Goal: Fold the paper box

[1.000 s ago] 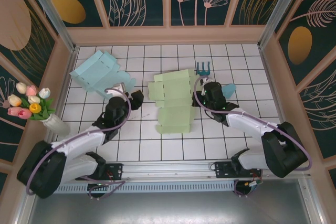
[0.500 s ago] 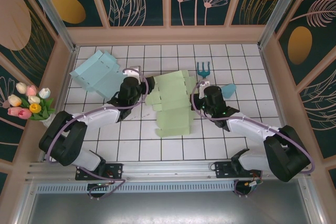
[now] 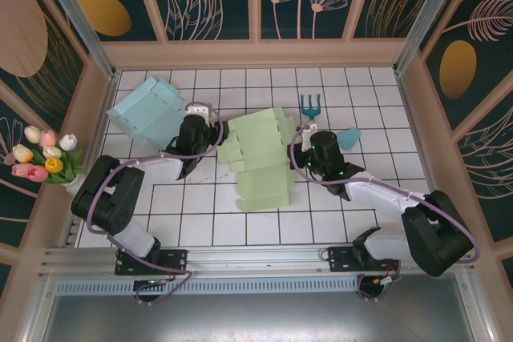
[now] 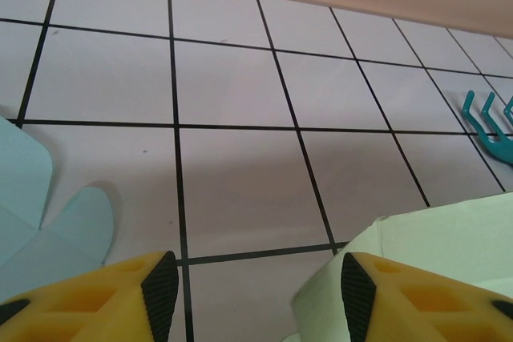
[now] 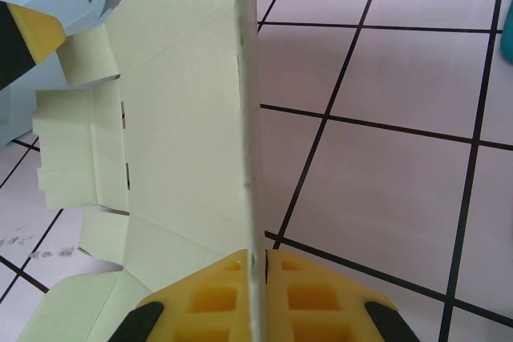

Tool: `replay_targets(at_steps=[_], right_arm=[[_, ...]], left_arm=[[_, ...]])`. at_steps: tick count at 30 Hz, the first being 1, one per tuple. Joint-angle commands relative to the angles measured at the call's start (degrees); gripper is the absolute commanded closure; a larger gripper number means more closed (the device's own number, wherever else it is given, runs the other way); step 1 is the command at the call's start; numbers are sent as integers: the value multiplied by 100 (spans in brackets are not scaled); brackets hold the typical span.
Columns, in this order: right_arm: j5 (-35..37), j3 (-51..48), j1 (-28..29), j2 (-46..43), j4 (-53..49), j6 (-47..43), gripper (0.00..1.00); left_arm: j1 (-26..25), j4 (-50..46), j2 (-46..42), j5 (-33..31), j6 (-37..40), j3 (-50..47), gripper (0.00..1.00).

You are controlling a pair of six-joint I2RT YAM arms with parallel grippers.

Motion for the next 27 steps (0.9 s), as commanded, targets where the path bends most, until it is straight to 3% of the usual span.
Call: replay_targets(at_steps=[1,6,11,14,18,19,23,27], right_arm=[[-16,-49,45,28,192,-129,100],[-13,-40,45,29,223,-113,100],[-23,-75,45,15,260,-114,100],[-33,-75,51,12,250,-122,100],[52,-84,60,-39,232,-137,100],[91,-69,54,-56,212,-136,100],[364,332,65,-149,-259,-229,79],[1199,1273,69,-279,-1152,-572,59]], left_arm=[[32,435,-130,362,-212,-355,40],[32,544,-301,355,-643,-883,40],[32,1015,-113,816,-772,-1151,45],[32,1311,-73,1179,-768,-1168,60],[32,1418,-188,1227,-707,-1158,100],[32,1336,-247,1095,-674,-1170,100],[-36,933,-535,390,-494,-1230,100],[-370,545,-854,-537,-135,-1278,100]])
